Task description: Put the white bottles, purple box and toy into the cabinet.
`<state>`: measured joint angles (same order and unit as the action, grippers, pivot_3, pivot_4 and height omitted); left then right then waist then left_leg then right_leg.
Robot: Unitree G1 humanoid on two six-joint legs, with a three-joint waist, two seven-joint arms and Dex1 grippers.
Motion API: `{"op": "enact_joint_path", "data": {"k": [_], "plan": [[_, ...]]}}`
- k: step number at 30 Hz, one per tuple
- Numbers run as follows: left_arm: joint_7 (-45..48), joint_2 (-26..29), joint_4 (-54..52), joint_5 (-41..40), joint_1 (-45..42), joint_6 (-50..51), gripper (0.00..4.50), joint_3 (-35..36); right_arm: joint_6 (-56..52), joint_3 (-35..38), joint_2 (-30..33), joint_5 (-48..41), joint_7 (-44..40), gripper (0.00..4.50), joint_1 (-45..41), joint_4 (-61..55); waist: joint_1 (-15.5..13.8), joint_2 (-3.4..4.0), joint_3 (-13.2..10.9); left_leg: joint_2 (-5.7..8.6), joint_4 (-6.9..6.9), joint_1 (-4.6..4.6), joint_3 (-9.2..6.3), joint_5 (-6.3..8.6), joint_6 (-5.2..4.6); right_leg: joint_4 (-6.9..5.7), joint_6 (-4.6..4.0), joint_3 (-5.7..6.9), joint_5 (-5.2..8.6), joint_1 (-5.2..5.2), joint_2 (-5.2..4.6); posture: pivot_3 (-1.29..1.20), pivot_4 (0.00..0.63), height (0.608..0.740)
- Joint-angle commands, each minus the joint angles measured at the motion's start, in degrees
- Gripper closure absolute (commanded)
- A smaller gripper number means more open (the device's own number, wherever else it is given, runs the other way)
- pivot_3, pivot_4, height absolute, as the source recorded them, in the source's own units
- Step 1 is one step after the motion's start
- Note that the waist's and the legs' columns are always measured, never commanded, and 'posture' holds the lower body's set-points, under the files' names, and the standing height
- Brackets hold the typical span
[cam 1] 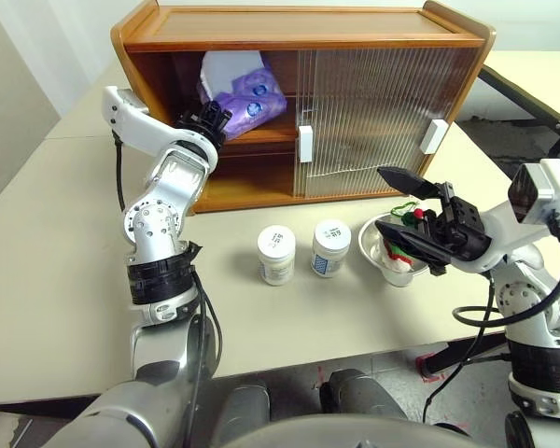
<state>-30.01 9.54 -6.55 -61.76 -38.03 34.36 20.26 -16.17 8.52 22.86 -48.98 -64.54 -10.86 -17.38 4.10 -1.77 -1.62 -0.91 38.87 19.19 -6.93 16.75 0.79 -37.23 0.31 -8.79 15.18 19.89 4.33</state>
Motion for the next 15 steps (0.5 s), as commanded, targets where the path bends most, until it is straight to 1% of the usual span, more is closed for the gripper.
{"op": "enact_joint_path", "data": {"k": [1, 5, 7, 11, 13, 15], "plan": [[-0.7, -0.5, -1.3, 0.1, 0.0, 0.5, 2.14, 1.3, 0.5, -0.4, 0.5, 0.6, -0.2, 0.0, -0.5, 0.0, 0.0, 0.0, 0.0, 0.0, 0.0, 0.0, 0.0, 0.0, 0.0, 0.0, 0.01, 0.0, 0.01, -0.01, 0.0, -0.11, 0.0, 0.74], [-2.0, -0.7, -4.8, -0.9, 1.4, 1.7, 0.69, 2.0, 0.6, -0.9, 0.3, 0.8, -0.1, 0.0, -0.5, 0.1, 0.0, 0.0, 0.0, 0.0, 0.01, 0.01, 0.0, 0.0, 0.0, 0.0, 0.02, 0.0, 0.01, -0.01, 0.0, -0.1, 0.002, 0.74], [-3.0, -0.5, -7.6, -1.8, 2.9, 2.7, 0.04, 2.3, 0.5, -1.1, 0.2, 0.7, -0.2, 0.0, -0.4, 0.1, 0.0, 0.0, 0.0, 0.01, 0.01, 0.0, 0.0, 0.0, 0.0, 0.0, 0.02, 0.0, 0.01, -0.02, 0.0, -0.09, 0.007, 0.74], [-3.0, 2.6, -13.7, -4.3, 7.7, 7.6, 0.01, 1.3, 0.3, -1.5, 0.4, 0.7, -0.3, 0.0, -0.6, 0.3, -0.1, 0.0, 0.0, 0.01, -0.01, -0.03, 0.0, 0.0, 0.0, 0.0, 0.02, 0.0, 0.02, -0.04, -0.01, -0.07, 0.012, 0.74], [2.1, 7.3, -17.9, -6.5, 13.3, 12.8, 0.01, -1.1, 0.0, -2.1, 0.3, 0.8, 0.0, 0.0, -1.2, 0.2, -0.2, 0.02, 0.0, 0.01, -0.02, -0.03, -0.01, 0.0, 0.0, 0.0, 0.01, 0.0, 0.02, -0.04, -0.01, -0.07, 0.014, 0.74], [5.3, 10.9, -20.3, -7.3, 16.9, 15.5, 0.01, -2.4, -0.2, -2.5, 0.2, 0.9, 0.3, 0.0, -1.7, 0.2, -0.3, 0.02, 0.0, 0.0, -0.06, -0.09, -0.01, 0.01, 0.01, -0.01, -0.13, -0.01, -0.03, -0.05, -0.01, -0.06, 0.015, 0.74]]}}
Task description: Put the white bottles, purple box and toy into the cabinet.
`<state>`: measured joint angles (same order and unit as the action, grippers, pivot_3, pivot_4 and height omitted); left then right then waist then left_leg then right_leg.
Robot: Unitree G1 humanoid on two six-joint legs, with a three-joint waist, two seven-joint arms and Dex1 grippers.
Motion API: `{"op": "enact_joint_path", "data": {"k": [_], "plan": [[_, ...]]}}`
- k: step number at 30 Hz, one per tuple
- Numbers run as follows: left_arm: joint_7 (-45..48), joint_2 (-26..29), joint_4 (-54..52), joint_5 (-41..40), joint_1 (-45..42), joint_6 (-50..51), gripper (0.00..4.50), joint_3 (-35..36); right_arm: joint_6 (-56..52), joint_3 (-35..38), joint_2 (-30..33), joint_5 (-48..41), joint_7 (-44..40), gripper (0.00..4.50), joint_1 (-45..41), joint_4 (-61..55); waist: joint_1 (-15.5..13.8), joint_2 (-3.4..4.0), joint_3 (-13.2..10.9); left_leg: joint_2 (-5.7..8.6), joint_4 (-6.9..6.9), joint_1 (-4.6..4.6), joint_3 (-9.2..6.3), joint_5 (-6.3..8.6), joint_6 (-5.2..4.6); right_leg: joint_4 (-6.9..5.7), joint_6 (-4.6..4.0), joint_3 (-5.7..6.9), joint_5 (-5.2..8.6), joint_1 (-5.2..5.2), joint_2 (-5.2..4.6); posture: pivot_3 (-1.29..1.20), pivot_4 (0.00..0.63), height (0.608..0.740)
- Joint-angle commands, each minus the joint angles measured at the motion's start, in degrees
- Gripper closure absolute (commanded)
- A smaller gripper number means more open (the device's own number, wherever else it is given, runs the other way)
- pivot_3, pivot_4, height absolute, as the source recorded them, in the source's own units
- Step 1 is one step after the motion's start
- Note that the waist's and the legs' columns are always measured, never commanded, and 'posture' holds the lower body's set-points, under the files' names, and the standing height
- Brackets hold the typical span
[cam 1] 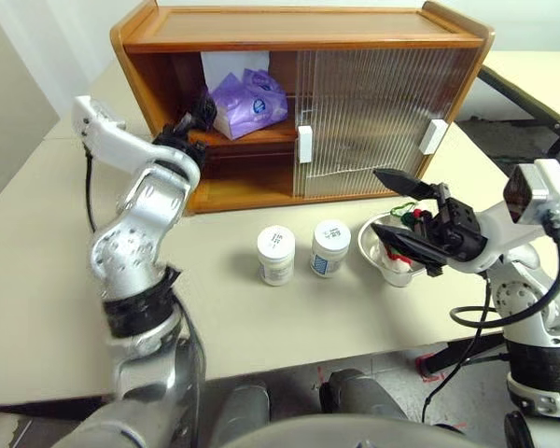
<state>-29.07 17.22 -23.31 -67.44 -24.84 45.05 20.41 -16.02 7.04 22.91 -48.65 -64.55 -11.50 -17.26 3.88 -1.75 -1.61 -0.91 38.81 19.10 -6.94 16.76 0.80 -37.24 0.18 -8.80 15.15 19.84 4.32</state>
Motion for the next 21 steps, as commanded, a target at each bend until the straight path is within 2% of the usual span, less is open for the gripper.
{"op": "enact_joint_path", "data": {"k": [1, 2, 4, 6, 9, 14, 21], "plan": [[7.4, 6.8, -4.5, 0.3, 5.0, 6.4, 0.01, -4.4, -0.4, -1.2, 0.0, 0.6, 0.4, 0.0, -1.3, 0.2, -0.2, -0.01, 0.0, 0.01, -0.01, -0.01, 0.0, 0.0, 0.0, 0.0, -0.13, 0.0, -0.07, 0.0, 0.0, -0.06, 0.015, 0.74], [9.7, 9.4, -5.2, 1.7, 5.9, 7.5, 0.42, -5.7, -0.4, -1.3, 0.0, 0.6, 0.5, 0.0, -1.4, 0.3, -0.3, -0.03, 0.0, 0.01, -0.02, -0.02, 0.0, 0.0, 0.0, -0.02, -0.14, 0.0, -0.07, 0.01, 0.0, -0.06, 0.015, 0.74], [18.5, 16.6, -6.3, 9.1, 7.7, 7.2, 0.93, -12.0, -0.3, -1.8, -0.1, 0.7, 0.3, 0.0, -1.6, 0.5, -0.6, -0.04, 0.0, 0.0, -0.04, -0.03, -0.06, 0.03, 0.05, -0.03, -0.28, 0.02, -0.15, 0.06, 0.0, -0.06, 0.018, 0.74], [24.2, 19.6, -6.1, 15.1, 8.4, 4.0, 1.64, -16.2, -0.1, -2.2, 0.1, 0.9, -0.2, 0.0, -1.3, 0.6, -1.0, 0.06, 0.0, 0.05, -0.05, -0.06, -0.17, 0.09, 0.12, -0.04, -0.33, 0.06, -0.16, 0.1, 0.0, -0.06, 0.017, 0.74], [29.3, 19.0, -5.4, 22.6, 8.6, -2.5, 2.68, -18.9, 0.1, -2.2, 0.2, 0.9, -0.6, 0.0, -0.8, 0.8, -1.4, 0.04, 0.0, 0.16, -0.01, -0.19, -0.29, 0.16, 0.09, -0.04, -0.39, 0.03, -0.1, 0.25, -0.05, -0.06, 0.016, 0.74], [32.0, 16.9, -2.8, 31.8, 7.9, -7.3, 4.47, -19.7, 0.3, -1.9, 0.3, 0.8, -0.8, 0.0, -0.4, 0.5, -1.2, 0.1, 0.1, 0.14, -0.06, 0.02, -0.31, 0.19, 0.13, -0.06, -0.62, 0.03, -0.22, 0.25, -0.09, -0.07, 0.015, 0.74], [34.0, 12.6, 2.4, 40.9, 4.9, -10.8, 4.49, -20.9, 2.5, -1.0, -1.3, 1.4, 0.9, 0.0, 0.8, -0.3, -1.3, 0.13, 0.1, 0.14, -0.04, 0.46, -0.31, 0.17, 0.14, -0.05, -0.66, 0.04, -0.21, 0.55, -0.08, -0.07, 0.014, 0.74]]}}
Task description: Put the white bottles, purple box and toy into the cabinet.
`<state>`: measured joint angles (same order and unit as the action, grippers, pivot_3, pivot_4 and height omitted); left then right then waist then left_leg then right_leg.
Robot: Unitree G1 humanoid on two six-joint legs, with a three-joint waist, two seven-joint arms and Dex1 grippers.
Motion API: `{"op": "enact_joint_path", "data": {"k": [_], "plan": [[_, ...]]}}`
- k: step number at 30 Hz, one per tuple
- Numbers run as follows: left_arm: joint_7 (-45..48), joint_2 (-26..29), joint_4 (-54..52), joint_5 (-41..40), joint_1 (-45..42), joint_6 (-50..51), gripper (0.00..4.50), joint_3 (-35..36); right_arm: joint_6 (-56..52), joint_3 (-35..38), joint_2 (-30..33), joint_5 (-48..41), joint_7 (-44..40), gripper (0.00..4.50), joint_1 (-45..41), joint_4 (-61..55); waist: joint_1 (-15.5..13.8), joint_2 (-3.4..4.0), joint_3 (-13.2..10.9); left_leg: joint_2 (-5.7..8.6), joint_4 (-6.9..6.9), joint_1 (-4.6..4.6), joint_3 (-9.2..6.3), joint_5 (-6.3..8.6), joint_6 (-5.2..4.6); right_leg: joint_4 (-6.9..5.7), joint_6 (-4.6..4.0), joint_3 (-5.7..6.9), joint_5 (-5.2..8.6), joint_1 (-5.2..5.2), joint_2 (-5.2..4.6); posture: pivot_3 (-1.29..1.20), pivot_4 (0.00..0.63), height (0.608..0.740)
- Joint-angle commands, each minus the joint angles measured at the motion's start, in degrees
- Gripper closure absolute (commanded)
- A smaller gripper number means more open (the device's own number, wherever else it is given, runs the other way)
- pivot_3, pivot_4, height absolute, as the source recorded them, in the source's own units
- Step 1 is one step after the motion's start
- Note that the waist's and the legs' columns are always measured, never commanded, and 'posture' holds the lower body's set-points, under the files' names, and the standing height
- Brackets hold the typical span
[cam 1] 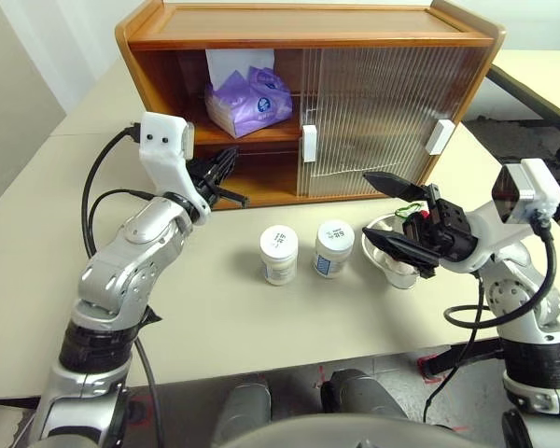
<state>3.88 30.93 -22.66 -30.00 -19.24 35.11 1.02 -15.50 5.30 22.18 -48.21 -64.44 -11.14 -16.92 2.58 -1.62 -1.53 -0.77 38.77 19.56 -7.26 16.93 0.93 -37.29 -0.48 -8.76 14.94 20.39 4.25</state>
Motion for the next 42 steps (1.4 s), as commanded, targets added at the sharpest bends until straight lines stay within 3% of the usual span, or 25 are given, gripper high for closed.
{"op": "enact_joint_path", "data": {"k": [1, 11, 24, 38, 42], "plan": [[1.4, -1.5, 2.0, 4.4, -0.9, -0.9, 4.49, -1.7, 2.8, 0.8, -0.8, 1.5, 1.1, 0.0, 0.6, -0.6, 0.0, 0.0, 0.0, 0.01, 0.02, 0.01, 0.01, 0.0, 0.0, 0.02, 0.02, -0.02, 0.01, -0.01, 0.0, -0.07, 0.014, 0.74], [2.9, -4.9, 2.8, 11.0, -2.9, -1.6, 4.49, -1.1, 10.4, -2.2, -5.1, 10.2, 9.0, 0.0, 0.3, -2.0, 0.4, 0.0, 0.0, 0.0, 0.02, -0.02, -0.11, 0.03, -0.06, 0.05, 0.17, -0.01, -0.01, -0.05, -0.02, -0.08, 0.016, 0.74], [2.4, -7.7, 1.8, 16.1, -4.7, -2.4, 4.49, 1.1, 14.1, -4.2, -4.9, 13.1, 9.0, 0.0, 1.4, -0.6, 0.7, 0.0, 0.0, 0.01, 0.04, -0.01, -0.13, 0.02, -0.09, 0.05, 0.29, -0.01, 0.0, -0.07, -0.05, -0.1, 0.01, 0.74], [5.0, -8.7, 11.2, 18.7, -9.4, -3.3, 4.49, 2.0, 13.4, -4.8, -4.3, 12.9, 11.0, 0.0, 1.3, -2.3, 1.2, -0.01, 0.0, 0.0, 0.09, -0.03, -0.15, -0.02, -0.15, 0.05, 0.46, -0.01, -0.03, -0.13, -0.08, -0.12, 0.006, 0.74], [6.7, -8.5, 18.7, 19.1, -13.6, -6.0, 4.49, 3.2, 13.7, -4.1, -3.8, 12.5, 10.5, 0.0, 1.1, -1.0, 1.3, -0.01, 0.0, 0.0, 0.1, -0.02, -0.17, -0.03, -0.16, 0.05, 0.48, 0.0, -0.04, -0.13, -0.09, -0.12, 0.005, 0.74]]}}
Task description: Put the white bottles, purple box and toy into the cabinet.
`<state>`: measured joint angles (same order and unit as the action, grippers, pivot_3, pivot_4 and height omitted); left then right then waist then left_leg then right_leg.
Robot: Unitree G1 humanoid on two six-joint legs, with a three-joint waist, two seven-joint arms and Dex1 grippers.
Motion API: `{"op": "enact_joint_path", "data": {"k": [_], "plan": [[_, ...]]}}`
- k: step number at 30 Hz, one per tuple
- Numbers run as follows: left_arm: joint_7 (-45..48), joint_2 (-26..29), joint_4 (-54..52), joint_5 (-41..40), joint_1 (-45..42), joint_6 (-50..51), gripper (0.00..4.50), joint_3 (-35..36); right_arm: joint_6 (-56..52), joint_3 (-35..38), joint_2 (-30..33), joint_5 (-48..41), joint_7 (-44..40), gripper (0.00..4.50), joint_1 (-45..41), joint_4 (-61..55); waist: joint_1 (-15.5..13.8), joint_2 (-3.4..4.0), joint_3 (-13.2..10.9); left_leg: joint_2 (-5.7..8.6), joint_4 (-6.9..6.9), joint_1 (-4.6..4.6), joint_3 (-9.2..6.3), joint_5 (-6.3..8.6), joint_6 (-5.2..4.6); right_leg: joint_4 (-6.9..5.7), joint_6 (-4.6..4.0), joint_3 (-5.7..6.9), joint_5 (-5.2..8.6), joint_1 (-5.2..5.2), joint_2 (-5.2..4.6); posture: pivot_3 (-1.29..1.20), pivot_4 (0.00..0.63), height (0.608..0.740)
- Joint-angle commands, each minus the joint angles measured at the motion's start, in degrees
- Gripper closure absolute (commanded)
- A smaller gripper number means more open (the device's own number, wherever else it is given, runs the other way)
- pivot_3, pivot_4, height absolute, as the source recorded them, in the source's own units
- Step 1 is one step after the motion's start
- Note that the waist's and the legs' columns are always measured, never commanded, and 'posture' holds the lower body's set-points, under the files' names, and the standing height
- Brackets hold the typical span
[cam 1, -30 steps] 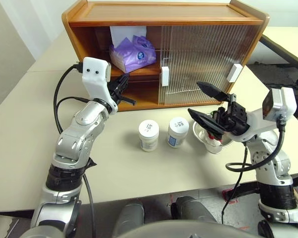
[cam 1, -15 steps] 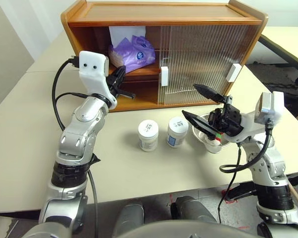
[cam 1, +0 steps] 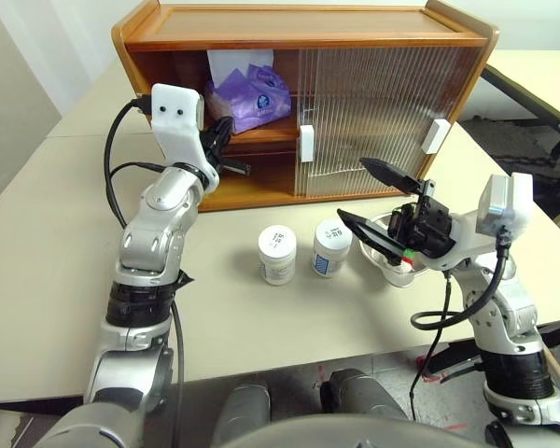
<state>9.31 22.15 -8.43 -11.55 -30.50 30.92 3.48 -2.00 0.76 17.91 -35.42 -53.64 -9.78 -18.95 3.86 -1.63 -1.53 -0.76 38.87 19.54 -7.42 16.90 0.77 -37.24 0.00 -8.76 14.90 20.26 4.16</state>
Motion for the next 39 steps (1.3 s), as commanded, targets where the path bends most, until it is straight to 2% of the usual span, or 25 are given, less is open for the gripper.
{"op": "enact_joint_path", "data": {"k": [1, 10, 15, 19, 26, 30, 34, 39], "plan": [[1.6, 0.2, 5.6, 0.8, -3.0, -2.2, 4.49, 0.8, 0.3, 0.4, 0.5, -0.3, -0.4, 0.0, -0.2, 1.2, 0.0, 0.0, 0.0, 0.0, 0.0, 0.0, -0.01, 0.0, 0.0, 0.0, 0.02, 0.0, -0.01, 0.0, -0.01, -0.12, 0.005, 0.74], [3.0, -1.2, 16.8, 3.3, -9.4, -8.0, 4.49, -0.1, 2.4, -0.2, 0.3, 0.4, -1.3, 0.0, 1.9, 1.4, 0.2, 0.0, 0.0, 0.02, 0.01, 0.06, -0.01, -0.03, -0.05, 0.05, 0.21, 0.0, -0.08, -0.01, -0.06, -0.13, 0.008, 0.74], [3.6, -2.2, 18.2, 4.3, -10.7, -8.8, 4.49, -0.7, 2.8, -0.3, 0.6, 0.2, -1.5, 0.0, 2.6, 0.9, 0.5, 0.0, 0.0, 0.04, 0.01, 0.07, 0.01, -0.04, -0.06, 0.07, 0.46, -0.02, -0.13, 0.0, -0.07, -0.13, 0.009, 0.74], [4.3, -1.4, 12.7, 4.3, -7.9, -6.8, 4.49, -0.7, 3.1, -0.3, 0.4, 0.1, -1.5, 0.0, 2.6, 1.2, 0.8, 0.0, 0.0, 0.04, 0.01, 0.07, 0.02, -0.04, -0.07, 0.07, 0.53, -0.01, -0.09, 0.0, -0.06, -0.13, 0.009, 0.74], [5.9, 2.0, -7.5, 1.5, -2.2, 4.1, 4.49, 0.1, 3.7, -1.4, -0.4, 0.7, -1.4, 0.0, 2.5, 1.7, 1.1, 0.0, 0.0, 0.06, 0.01, 0.15, 0.04, -0.05, -0.07, 0.09, 0.42, 0.02, -0.02, 0.03, -0.04, -0.12, 0.01, 0.74], [6.7, 1.5, -14.6, -0.6, 0.4, 7.8, 4.49, -0.2, 3.9, -1.6, -0.5, 0.6, -1.4, 0.0, 2.3, 2.0, 0.9, -0.01, 0.0, 0.12, 0.09, 0.22, 0.02, -0.05, -0.08, 0.1, 0.25, 0.02, 0.02, 0.03, -0.08, -0.11, 0.013, 0.74], [7.2, 0.4, -14.1, -1.0, 1.0, 7.8, 4.49, -0.9, 4.0, -2.0, -0.5, 0.6, -1.6, 0.0, 1.9, 2.4, 0.9, -0.01, 0.0, 0.11, 0.12, 0.19, -0.02, -0.05, -0.09, 0.09, 0.21, 0.01, -0.04, 0.02, -0.11, -0.11, 0.01, 0.74], [8.1, 0.3, -5.1, 1.2, -1.4, 4.3, 4.49, -1.9, 4.0, -2.1, -0.5, 0.7, -1.5, 0.0, 1.6, 2.4, 0.8, 0.02, 0.0, 0.06, 0.11, 0.08, -0.07, -0.11, -0.12, 0.06, 0.25, 0.03, -0.13, -0.04, -0.11, -0.11, 0.003, 0.74]]}}
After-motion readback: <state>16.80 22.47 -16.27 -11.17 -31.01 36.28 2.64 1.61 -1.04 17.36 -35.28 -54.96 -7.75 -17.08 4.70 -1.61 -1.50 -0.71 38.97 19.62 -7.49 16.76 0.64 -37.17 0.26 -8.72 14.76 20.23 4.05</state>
